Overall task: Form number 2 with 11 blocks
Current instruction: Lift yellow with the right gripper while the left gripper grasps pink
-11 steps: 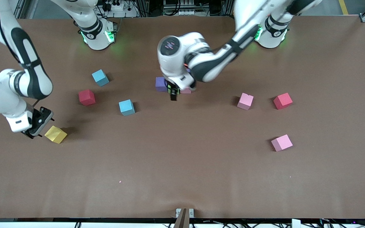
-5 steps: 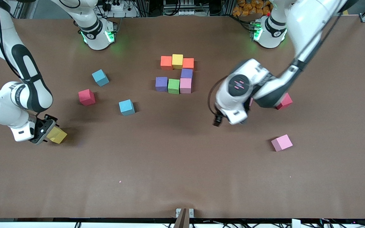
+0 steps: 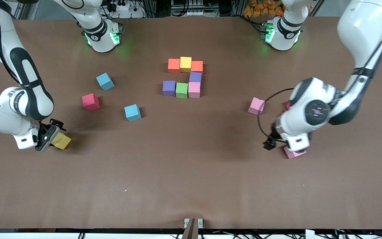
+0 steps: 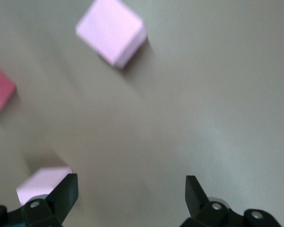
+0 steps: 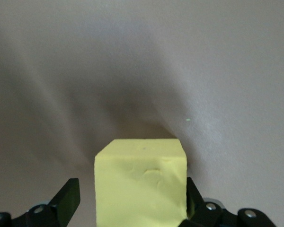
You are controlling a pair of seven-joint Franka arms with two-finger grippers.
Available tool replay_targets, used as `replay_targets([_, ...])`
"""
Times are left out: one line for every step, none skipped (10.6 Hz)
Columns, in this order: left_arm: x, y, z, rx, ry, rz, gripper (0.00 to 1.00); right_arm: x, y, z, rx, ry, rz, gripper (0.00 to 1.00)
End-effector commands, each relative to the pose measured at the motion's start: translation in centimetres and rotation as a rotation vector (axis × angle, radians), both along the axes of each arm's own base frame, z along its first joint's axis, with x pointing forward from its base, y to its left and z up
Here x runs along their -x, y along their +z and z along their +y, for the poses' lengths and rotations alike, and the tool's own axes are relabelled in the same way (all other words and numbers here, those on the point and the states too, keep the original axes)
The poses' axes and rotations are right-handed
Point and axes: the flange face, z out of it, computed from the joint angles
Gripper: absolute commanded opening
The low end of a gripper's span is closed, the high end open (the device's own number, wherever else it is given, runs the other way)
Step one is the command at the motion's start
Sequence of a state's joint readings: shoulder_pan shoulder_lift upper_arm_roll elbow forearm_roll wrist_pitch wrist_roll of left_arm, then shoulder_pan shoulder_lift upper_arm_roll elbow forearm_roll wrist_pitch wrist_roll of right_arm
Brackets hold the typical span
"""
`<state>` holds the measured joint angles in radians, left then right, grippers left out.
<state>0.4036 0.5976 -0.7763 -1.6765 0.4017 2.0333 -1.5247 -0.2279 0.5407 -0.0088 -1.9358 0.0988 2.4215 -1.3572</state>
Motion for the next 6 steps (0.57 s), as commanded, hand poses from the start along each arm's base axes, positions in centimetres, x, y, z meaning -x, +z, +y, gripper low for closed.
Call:
replay_targets([-0.8, -0.7, 4.3, -0.031, -0.148, -0.023, 1.0, -1.0, 1.0, 1.9, -0.006, 0.036, -0.026, 0.32])
replay_targets([-1.2, -1.9, 5.5, -0.049, -0.214, -0.022, 1.0, -1.5, 2.2, 3.4, -0.006, 0.057, -0.043, 0.27])
replay_targets([-1.7, -3.0, 6.5, -0.065, -0.258, -0.026, 1.0, -1.9, 3.6, 5.7, -0.008, 0.074, -0.053, 0.27])
replay_targets([-2.0, -4.5, 7.7, -0.08, -0.296, -0.02, 1.0, -2.3, 5.4, 7.6, -0.009, 0.05, -0.064, 0.26])
replay_targets([-2.3, -5.7, 9.1, -0.085, -0.357, -0.022, 1.0, -2.2, 7.4, 10.0, -0.019, -0.014, -0.043, 0.26])
replay_targets([-2.4, -6.4, 10.3, -0.089, -0.399, -0.016, 1.0, -1.7, 8.9, 12.2, -0.03, -0.065, -0.01, 0.26])
